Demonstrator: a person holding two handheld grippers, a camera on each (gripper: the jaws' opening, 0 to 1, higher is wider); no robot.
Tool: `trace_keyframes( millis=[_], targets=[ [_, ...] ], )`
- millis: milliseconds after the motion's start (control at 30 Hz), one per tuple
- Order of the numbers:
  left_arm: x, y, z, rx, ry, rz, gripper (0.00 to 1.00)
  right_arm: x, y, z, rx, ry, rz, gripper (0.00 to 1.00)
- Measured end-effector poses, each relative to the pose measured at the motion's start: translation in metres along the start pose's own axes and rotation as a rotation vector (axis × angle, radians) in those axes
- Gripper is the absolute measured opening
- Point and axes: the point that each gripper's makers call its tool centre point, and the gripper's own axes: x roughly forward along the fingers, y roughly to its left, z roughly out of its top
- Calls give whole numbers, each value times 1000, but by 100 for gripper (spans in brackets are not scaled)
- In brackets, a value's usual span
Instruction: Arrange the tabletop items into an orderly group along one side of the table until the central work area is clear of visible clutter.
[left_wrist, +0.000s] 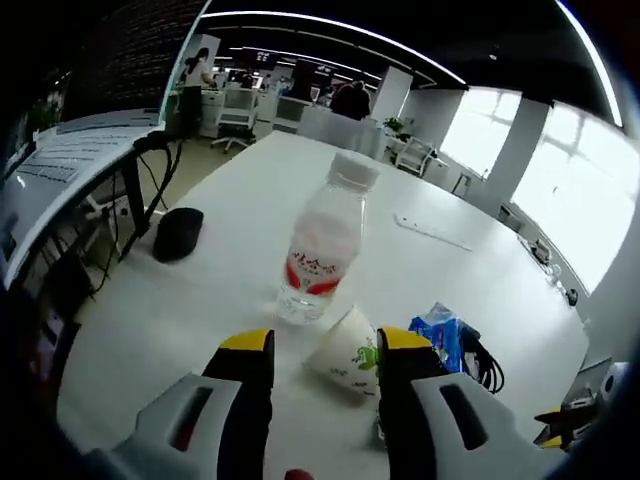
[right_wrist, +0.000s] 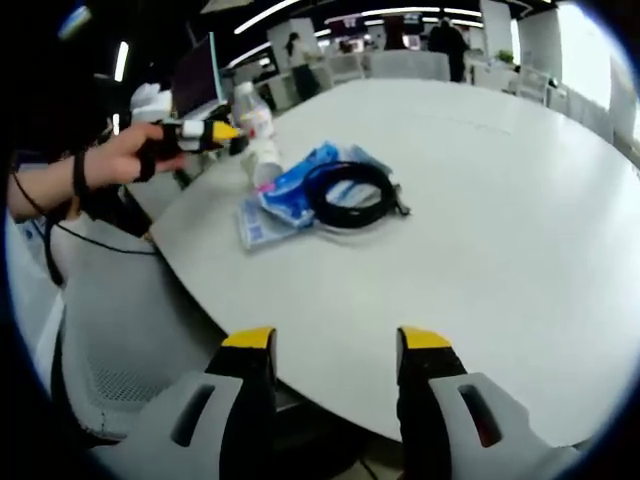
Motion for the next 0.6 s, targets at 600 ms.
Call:
trace_keyframes(
  millis=[600],
  targets=[
    [16, -26, -30, -259, 89, -49, 44, -3, 1, 8, -40, -32, 12, 58]
  ],
)
